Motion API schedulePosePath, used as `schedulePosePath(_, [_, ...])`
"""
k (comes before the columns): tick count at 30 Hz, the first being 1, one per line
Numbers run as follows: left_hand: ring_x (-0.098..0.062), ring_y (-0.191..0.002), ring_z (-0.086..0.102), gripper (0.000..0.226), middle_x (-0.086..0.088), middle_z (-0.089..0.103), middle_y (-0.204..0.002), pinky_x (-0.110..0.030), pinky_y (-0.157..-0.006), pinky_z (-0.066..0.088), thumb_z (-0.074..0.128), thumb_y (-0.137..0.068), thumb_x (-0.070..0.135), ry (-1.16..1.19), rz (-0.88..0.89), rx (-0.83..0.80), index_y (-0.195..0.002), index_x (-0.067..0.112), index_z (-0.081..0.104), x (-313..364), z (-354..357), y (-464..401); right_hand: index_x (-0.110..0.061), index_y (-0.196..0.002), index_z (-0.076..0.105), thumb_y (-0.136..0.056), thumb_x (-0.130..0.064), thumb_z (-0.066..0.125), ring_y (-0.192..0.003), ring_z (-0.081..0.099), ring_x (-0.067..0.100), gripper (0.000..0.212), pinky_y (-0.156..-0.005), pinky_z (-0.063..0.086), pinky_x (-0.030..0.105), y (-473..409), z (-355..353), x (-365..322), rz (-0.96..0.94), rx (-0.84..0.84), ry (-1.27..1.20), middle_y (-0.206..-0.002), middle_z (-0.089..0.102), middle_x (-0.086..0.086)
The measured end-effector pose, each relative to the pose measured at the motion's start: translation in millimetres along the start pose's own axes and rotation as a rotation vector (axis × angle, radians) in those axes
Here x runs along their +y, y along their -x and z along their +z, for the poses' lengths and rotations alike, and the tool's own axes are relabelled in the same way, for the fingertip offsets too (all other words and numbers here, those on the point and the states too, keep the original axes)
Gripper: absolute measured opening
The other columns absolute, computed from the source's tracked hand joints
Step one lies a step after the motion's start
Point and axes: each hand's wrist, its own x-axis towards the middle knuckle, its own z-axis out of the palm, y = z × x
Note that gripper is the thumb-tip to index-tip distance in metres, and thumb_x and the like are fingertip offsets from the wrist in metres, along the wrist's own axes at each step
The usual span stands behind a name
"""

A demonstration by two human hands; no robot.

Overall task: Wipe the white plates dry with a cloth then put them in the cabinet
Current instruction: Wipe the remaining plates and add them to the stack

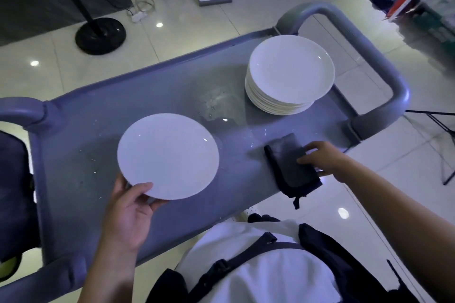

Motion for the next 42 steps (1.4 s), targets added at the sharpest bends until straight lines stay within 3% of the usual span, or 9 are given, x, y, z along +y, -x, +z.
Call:
schedulePosePath(5, [-0.022,-0.108,0.067,0.064,0.004,0.069,-0.122,-0.042,-0.070,0.062,0.043,-0.089,-0.019,-0.025,0.059,-0.088,-0.138,0.020,0.054,7.5,15.3,8.3,-0.002,-0.110,0.068,-0.088,-0.008,0.072,-0.092,0.064,0.040,0.024,-0.094,0.053,0.056,19.3,-10.2,-15.8,-0.120,-0.161,-0.148,-0.113,0.067,0.028])
schedulePosePath(8, [-0.020,-0.103,0.069,0.067,0.003,0.072,-0.114,-0.039,-0.069,0.062,0.060,-0.076,-0.009,-0.035,0.063,-0.116,-0.137,0.019,0.054,10.5,21.5,9.4,-0.009,-0.112,0.066,-0.091,-0.005,0.069,-0.101,0.068,0.041,0.022,-0.088,0.059,0.055,46.2,-10.3,-36.0,-0.255,-0.151,-0.232,-0.112,0.069,0.023])
schedulePosePath(13, [-0.014,-0.091,0.069,0.068,0.001,0.073,-0.109,-0.028,-0.062,0.057,0.061,-0.069,-0.002,-0.073,0.091,-0.197,-0.132,0.024,0.059,24.5,37.2,14.7,-0.015,-0.106,0.063,-0.093,-0.012,0.069,-0.093,0.067,0.026,0.015,-0.072,0.061,0.042,85.8,0.4,-91.8,-0.516,0.052,-0.208,-0.109,0.066,0.007])
schedulePosePath(19, [-0.024,-0.104,0.067,0.078,-0.002,0.071,-0.121,-0.043,-0.071,0.059,0.061,-0.073,0.001,-0.161,0.254,-0.312,-0.142,0.036,0.055,64.5,72.6,19.4,-0.026,-0.106,0.063,-0.085,-0.021,0.073,-0.084,0.064,0.017,0.023,-0.072,0.048,0.033,140.3,14.7,-192.7,-0.897,0.442,-0.061,-0.092,0.069,-0.011])
schedulePosePath(26, [-0.032,-0.112,0.069,0.079,-0.003,0.074,-0.122,-0.047,-0.075,0.061,0.055,-0.078,0.000,-0.132,0.356,-0.392,-0.140,0.048,0.054,83.8,82.3,44.4,-0.027,-0.121,0.072,-0.086,-0.018,0.077,-0.083,0.065,0.009,0.036,-0.074,0.051,0.019,197.8,85.3,-234.2,-1.136,0.102,-0.161,-0.092,0.071,-0.012])
schedulePosePath(32, [-0.032,-0.119,0.067,0.077,-0.005,0.069,-0.132,-0.059,-0.085,0.059,0.053,-0.092,-0.010,-0.092,0.346,-0.450,-0.146,0.044,0.048,92.4,49.2,51.9,-0.018,-0.104,0.078,-0.085,-0.003,0.076,-0.101,0.061,0.000,0.025,-0.088,0.041,0.008,222.9,106.0,-219.6,-1.264,-0.213,0.030,-0.107,0.071,-0.011])
schedulePosePath(36, [-0.034,-0.125,0.063,0.064,-0.010,0.065,-0.138,-0.060,-0.092,0.056,0.066,-0.092,0.021,0.047,0.312,-0.499,-0.151,0.035,0.044,84.8,36.2,57.6,-0.010,-0.104,0.079,-0.083,0.004,0.075,-0.104,0.059,0.016,0.025,-0.089,0.043,0.014,232.0,110.6,-212.1,-1.254,-0.297,0.152,-0.109,0.067,-0.002])
schedulePosePath(39, [-0.035,-0.120,0.066,0.056,-0.012,0.070,-0.130,-0.066,-0.091,0.055,0.053,-0.091,0.054,0.180,0.169,-0.421,-0.136,0.022,0.064,78.8,22.2,62.6,-0.015,-0.098,0.080,-0.082,0.004,0.076,-0.099,0.060,0.016,0.025,-0.081,0.045,0.014,232.2,118.3,-199.8,-1.203,-0.355,0.299,-0.108,0.066,-0.008])
schedulePosePath(42, [-0.042,-0.118,0.066,0.055,-0.014,0.071,-0.127,-0.069,-0.093,0.049,0.050,-0.093,0.061,0.237,0.092,-0.385,-0.130,0.025,0.070,69.3,7.9,61.5,-0.018,-0.102,0.079,-0.081,0.007,0.075,-0.087,0.059,0.008,0.033,-0.074,0.041,0.008,231.2,126.2,-182.2,-1.169,-0.368,0.351,-0.107,0.066,-0.013])
